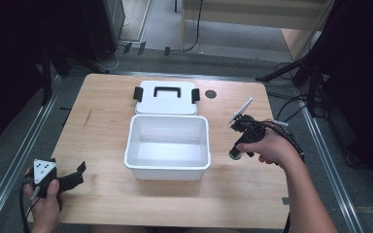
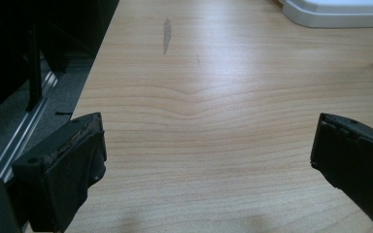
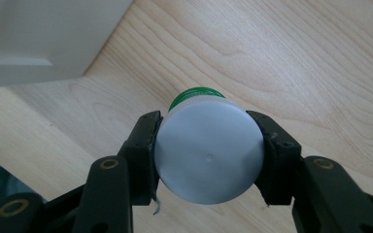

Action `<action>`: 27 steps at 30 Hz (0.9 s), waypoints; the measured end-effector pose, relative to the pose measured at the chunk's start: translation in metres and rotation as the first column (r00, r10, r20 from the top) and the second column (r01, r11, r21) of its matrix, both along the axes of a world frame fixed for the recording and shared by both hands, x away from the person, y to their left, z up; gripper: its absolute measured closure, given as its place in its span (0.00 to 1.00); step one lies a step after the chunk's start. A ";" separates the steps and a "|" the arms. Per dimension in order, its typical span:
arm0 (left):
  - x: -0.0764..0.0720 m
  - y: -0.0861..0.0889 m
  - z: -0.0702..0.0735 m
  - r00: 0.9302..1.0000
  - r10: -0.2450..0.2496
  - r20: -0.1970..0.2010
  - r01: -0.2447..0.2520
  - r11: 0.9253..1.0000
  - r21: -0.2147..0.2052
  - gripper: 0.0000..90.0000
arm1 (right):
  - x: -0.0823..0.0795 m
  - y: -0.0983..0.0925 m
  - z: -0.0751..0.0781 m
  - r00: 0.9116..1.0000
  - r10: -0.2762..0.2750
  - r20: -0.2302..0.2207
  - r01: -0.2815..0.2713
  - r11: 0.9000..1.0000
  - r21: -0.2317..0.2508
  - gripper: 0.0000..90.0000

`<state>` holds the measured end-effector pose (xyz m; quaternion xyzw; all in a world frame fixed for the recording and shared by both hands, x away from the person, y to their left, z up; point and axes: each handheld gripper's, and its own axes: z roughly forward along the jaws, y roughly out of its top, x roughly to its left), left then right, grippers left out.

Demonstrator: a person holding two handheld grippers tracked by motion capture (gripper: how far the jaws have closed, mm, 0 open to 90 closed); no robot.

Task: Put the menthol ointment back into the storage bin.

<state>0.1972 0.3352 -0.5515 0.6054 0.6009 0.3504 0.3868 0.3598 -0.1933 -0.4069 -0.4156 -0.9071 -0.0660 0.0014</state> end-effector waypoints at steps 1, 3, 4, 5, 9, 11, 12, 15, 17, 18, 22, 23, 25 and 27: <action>0.000 0.000 0.000 1.000 0.000 0.001 0.000 1.000 0.002 0.00 | 0.000 0.001 0.002 1.000 0.008 0.000 -0.008 1.000 0.003 0.57; 0.000 0.000 0.000 1.000 -0.002 0.001 0.002 1.000 0.002 0.00 | 0.001 0.004 0.007 1.000 0.011 0.001 -0.011 1.000 0.006 0.57; 0.000 0.000 0.000 1.000 -0.002 0.001 0.002 1.000 0.002 0.00 | 0.001 0.004 0.007 1.000 0.011 0.001 -0.011 1.000 0.006 0.57; 0.000 0.000 0.000 1.000 -0.004 0.002 0.004 1.000 0.002 0.00 | 0.001 0.006 0.011 1.000 0.019 -0.003 -0.019 1.000 -0.002 0.57; 0.000 0.000 0.000 1.000 -0.004 0.001 0.004 1.000 0.003 0.00 | 0.003 0.013 0.020 0.999 0.034 -0.002 -0.034 0.999 -0.017 0.57; 0.000 0.000 0.000 1.000 -0.003 0.003 0.003 1.000 0.002 0.00 | 0.003 0.017 0.026 0.999 0.042 0.000 -0.042 0.999 -0.022 0.57; 0.000 0.000 0.000 1.000 -0.003 0.003 0.003 1.000 0.003 0.00 | 0.004 0.019 0.028 0.999 0.044 0.000 -0.044 0.999 -0.025 0.57; 0.000 0.000 0.000 1.000 -0.002 0.002 0.002 1.000 0.003 0.00 | 0.004 0.024 0.034 0.998 0.058 0.005 -0.058 0.998 -0.026 0.57; 0.000 0.000 0.000 1.000 -0.001 0.004 0.001 1.000 0.001 0.00 | 0.004 0.027 0.037 0.998 0.063 0.008 -0.063 0.998 -0.024 0.57; 0.000 0.000 0.000 1.000 -0.001 0.004 0.001 1.000 0.001 0.00 | 0.004 0.029 0.039 0.998 0.065 0.005 -0.065 0.997 -0.028 0.57; 0.000 0.000 0.000 1.000 -0.003 0.002 0.003 1.000 0.002 0.00 | 0.005 0.034 0.044 0.997 0.076 0.009 -0.075 0.997 -0.024 0.57; 0.000 0.000 0.000 1.000 -0.003 0.001 0.003 1.000 0.001 0.00 | 0.005 0.036 0.045 0.997 0.081 0.012 -0.081 0.996 -0.026 0.57; 0.000 0.000 0.000 1.000 -0.002 0.000 0.002 1.000 0.000 0.00 | 0.005 0.040 0.048 0.996 0.085 0.011 -0.084 0.996 -0.031 0.57; 0.000 0.000 0.000 1.000 -0.002 -0.001 0.002 1.000 -0.002 0.00 | 0.006 0.043 0.052 0.996 0.092 0.015 -0.091 0.995 -0.027 0.57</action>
